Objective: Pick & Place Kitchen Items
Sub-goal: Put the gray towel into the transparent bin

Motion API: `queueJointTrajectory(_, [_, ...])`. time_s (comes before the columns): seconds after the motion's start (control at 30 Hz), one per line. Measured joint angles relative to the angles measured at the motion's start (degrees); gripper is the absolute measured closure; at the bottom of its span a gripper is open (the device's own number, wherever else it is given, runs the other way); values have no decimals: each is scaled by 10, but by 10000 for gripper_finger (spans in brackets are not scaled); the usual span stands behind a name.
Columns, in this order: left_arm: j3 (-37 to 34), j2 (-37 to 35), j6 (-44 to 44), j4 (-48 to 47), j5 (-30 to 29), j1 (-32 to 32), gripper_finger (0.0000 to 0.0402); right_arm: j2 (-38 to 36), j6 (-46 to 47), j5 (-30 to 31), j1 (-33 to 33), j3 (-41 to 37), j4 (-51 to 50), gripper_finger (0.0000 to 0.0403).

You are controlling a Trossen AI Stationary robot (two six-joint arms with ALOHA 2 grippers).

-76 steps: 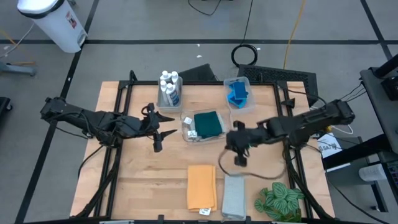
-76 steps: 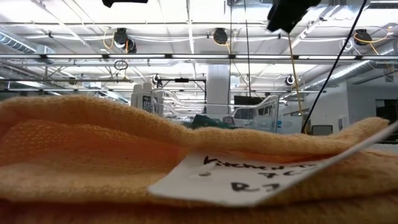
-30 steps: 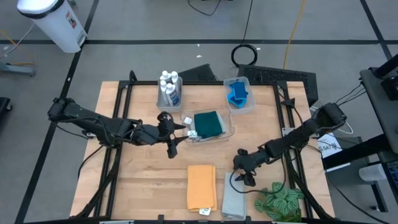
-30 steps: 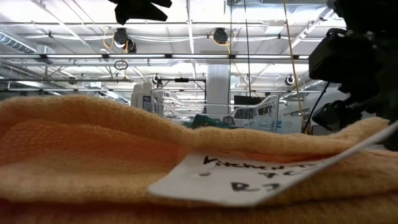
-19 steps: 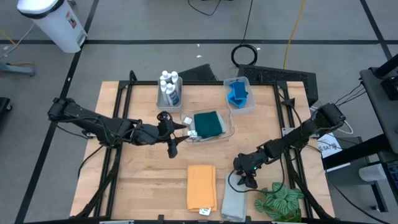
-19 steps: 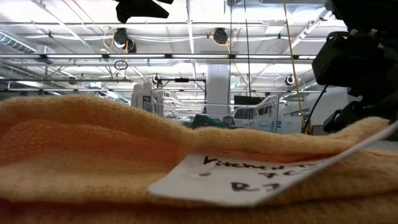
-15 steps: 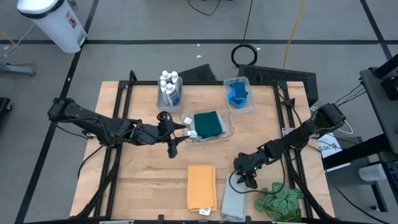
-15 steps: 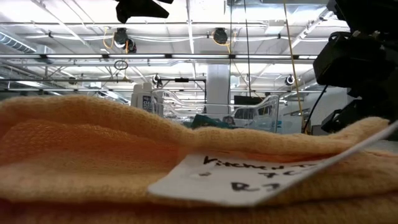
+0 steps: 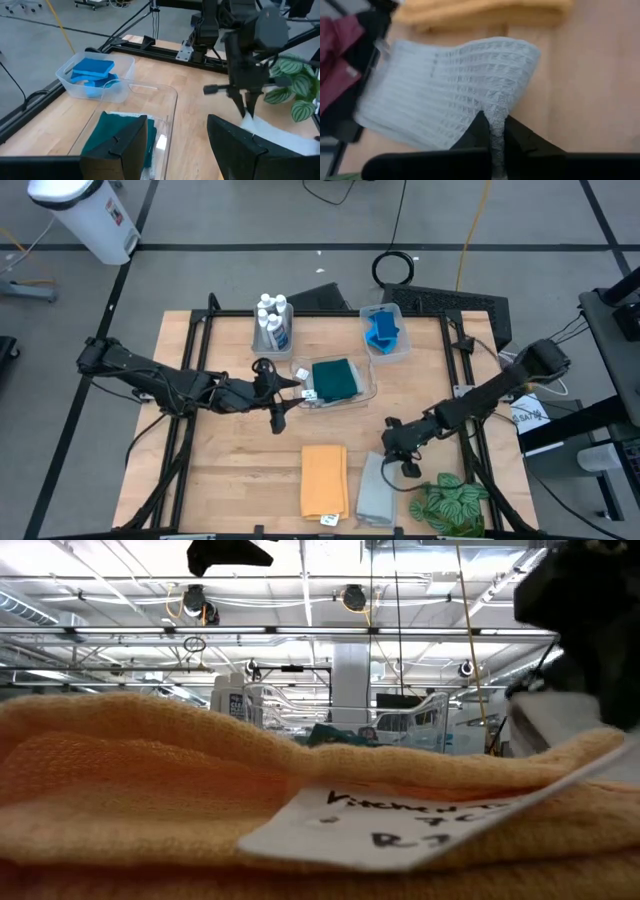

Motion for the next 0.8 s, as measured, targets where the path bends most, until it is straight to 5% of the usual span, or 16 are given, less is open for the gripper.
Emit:
queueJointTrajectory(0.3, [0, 12, -10, 82, 7, 3, 192, -148, -33, 172, 1, 16, -67, 400])
queueJointTrajectory(0.8, [-1, 138, 52, 220, 120, 33, 192, -152, -204, 298, -5, 118, -66, 402])
